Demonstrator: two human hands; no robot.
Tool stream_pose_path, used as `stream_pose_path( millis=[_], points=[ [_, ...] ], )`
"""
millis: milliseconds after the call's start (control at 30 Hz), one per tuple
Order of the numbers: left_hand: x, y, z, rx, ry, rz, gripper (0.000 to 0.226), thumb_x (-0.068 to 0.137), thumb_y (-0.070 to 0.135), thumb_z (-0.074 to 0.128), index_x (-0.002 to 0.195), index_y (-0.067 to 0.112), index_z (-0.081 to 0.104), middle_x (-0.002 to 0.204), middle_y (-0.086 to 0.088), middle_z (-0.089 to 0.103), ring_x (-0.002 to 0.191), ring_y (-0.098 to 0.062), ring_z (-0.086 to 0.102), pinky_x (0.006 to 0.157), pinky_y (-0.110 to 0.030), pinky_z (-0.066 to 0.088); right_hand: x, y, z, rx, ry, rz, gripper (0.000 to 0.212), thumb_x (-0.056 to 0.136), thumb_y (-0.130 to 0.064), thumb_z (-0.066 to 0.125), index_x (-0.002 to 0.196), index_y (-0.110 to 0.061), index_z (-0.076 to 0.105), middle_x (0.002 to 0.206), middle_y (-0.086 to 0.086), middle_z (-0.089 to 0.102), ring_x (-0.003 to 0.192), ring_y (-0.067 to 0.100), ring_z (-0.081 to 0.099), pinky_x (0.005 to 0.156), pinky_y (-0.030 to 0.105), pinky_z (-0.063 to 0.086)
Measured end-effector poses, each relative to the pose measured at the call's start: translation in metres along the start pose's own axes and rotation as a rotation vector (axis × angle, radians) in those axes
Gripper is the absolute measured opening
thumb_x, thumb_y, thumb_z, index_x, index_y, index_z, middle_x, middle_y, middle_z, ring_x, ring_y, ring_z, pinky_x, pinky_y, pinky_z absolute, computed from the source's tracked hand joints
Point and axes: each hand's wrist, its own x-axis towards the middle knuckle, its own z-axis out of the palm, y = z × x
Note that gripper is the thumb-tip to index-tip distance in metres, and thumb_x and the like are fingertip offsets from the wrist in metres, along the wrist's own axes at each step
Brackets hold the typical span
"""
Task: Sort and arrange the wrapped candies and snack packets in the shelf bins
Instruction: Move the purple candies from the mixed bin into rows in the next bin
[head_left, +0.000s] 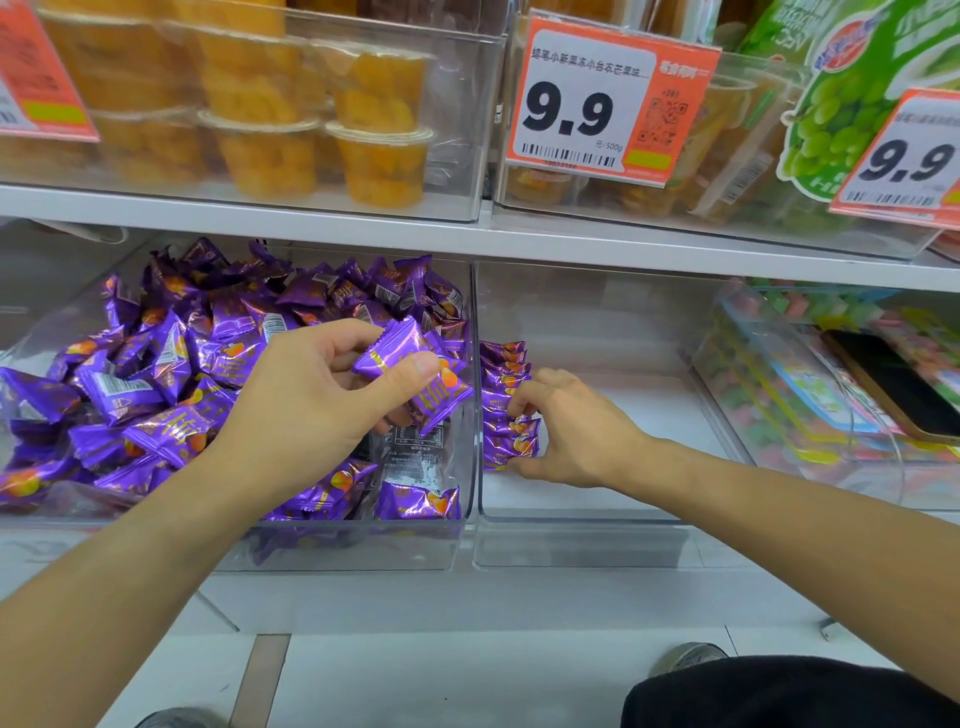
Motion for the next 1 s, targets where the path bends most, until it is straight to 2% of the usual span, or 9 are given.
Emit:
stream_pose_path(
  millis=[200, 300, 367, 467, 533, 633, 700, 867, 1000],
  points=[
    [0.0, 0.002, 0.002, -0.014, 0.007, 0.006, 0.034, 0.072, 0.045, 0.071, 0.094, 0.019, 0.072, 0.076, -0.003, 0.075, 0.062, -0.018, 0.069, 0.058, -0.023, 0.055, -0.004, -0.001, -0.016, 0.032, 0.018, 0.007, 0.052, 0.067, -0.053, 0.082, 0.107, -0.025, 0.064, 0.101, -0.006, 0.055, 0.098, 0.016, 0.053, 0.088, 0.034, 0.048],
    [-0.003, 0.007, 0.005, -0.054, 0.018, 0.036, 0.034, 0.072, 0.046, 0.073, 0.094, 0.02, 0.072, 0.077, -0.002, 0.076, 0.062, -0.017, 0.069, 0.056, -0.026, 0.054, -0.017, -0.012, -0.05, 0.107, 0.066, -0.014, 0.027, 0.078, -0.043, 0.079, 0.095, -0.024, 0.07, 0.09, -0.011, 0.062, 0.083, 0.006, 0.058, 0.077, 0.028, 0.049],
    [-0.005, 0.012, 0.007, -0.084, 0.022, 0.078, 0.032, 0.075, 0.05, 0.077, 0.092, 0.023, 0.073, 0.078, 0.0, 0.076, 0.06, -0.013, 0.068, 0.058, -0.023, 0.053, -0.033, -0.029, -0.074, 0.37, 0.155, -0.032, 0.012, 0.087, -0.034, 0.074, 0.089, -0.022, 0.071, 0.082, -0.011, 0.07, 0.076, 0.005, 0.063, 0.069, 0.02, 0.048],
    [-0.011, 0.022, 0.017, -0.08, -0.016, 0.156, 0.033, 0.072, 0.048, 0.075, 0.093, 0.023, 0.073, 0.078, 0.004, 0.075, 0.061, -0.004, 0.066, 0.059, -0.016, 0.051, -0.058, -0.058, -0.094, 0.947, 0.197, -0.104, 0.031, 0.086, -0.039, 0.072, 0.111, -0.021, 0.064, 0.1, 0.0, 0.071, 0.093, 0.022, 0.067, 0.076, 0.029, 0.056],
    [-0.016, 0.027, 0.025, -0.059, -0.068, 0.183, 0.028, 0.077, 0.041, 0.076, 0.097, 0.023, 0.073, 0.082, 0.005, 0.076, 0.068, -0.007, 0.069, 0.06, -0.02, 0.053, -0.065, -0.07, -0.092, 1.048, 0.133, -0.151, 0.051, 0.08, -0.038, 0.077, 0.124, -0.024, 0.057, 0.116, 0.002, 0.066, 0.104, 0.023, 0.066, 0.084, 0.038, 0.059],
    [-0.021, 0.028, 0.035, 0.039, -0.099, 0.243, 0.026, 0.081, 0.051, 0.068, 0.095, 0.028, 0.071, 0.083, 0.003, 0.075, 0.072, -0.025, 0.069, 0.065, -0.041, 0.056, -0.066, -0.073, -0.085, 1.13, 0.164, -0.116, 0.054, 0.071, -0.022, 0.085, 0.12, -0.018, 0.062, 0.113, 0.004, 0.07, 0.097, 0.029, 0.069, 0.078, 0.048, 0.061],
    [-0.021, 0.023, 0.037, 0.128, -0.081, 0.253, 0.031, 0.081, 0.06, 0.061, 0.092, 0.033, 0.069, 0.076, 0.0, 0.07, 0.066, -0.035, 0.061, 0.059, -0.046, 0.051, -0.067, -0.069, -0.084, 1.142, 0.202, -0.106, 0.055, 0.066, -0.023, 0.088, 0.116, -0.019, 0.066, 0.108, 0.003, 0.073, 0.094, 0.024, 0.071, 0.077, 0.046, 0.061],
    [-0.013, 0.013, 0.033, 0.329, -0.116, 0.268, 0.047, 0.075, 0.078, 0.052, 0.107, 0.046, 0.066, 0.1, 0.014, 0.063, 0.072, -0.015, 0.06, 0.065, -0.026, 0.049, -0.069, -0.052, -0.086, 0.912, 0.238, -0.077, 0.05, 0.065, -0.023, 0.09, 0.111, -0.019, 0.071, 0.101, -0.001, 0.073, 0.088, 0.021, 0.07, 0.074, 0.047, 0.06],
    [-0.011, 0.002, 0.027, 0.468, -0.125, 0.158, 0.059, 0.068, 0.072, 0.07, 0.115, 0.036, 0.065, 0.093, 0.02, 0.064, 0.078, 0.001, 0.061, 0.068, -0.01, 0.046, -0.062, -0.02, -0.081, 0.712, 0.172, 0.081, 0.042, 0.069, -0.02, 0.091, 0.105, -0.027, 0.071, 0.094, -0.008, 0.073, 0.077, 0.012, 0.067, 0.08, 0.035, 0.058]
  ],
)
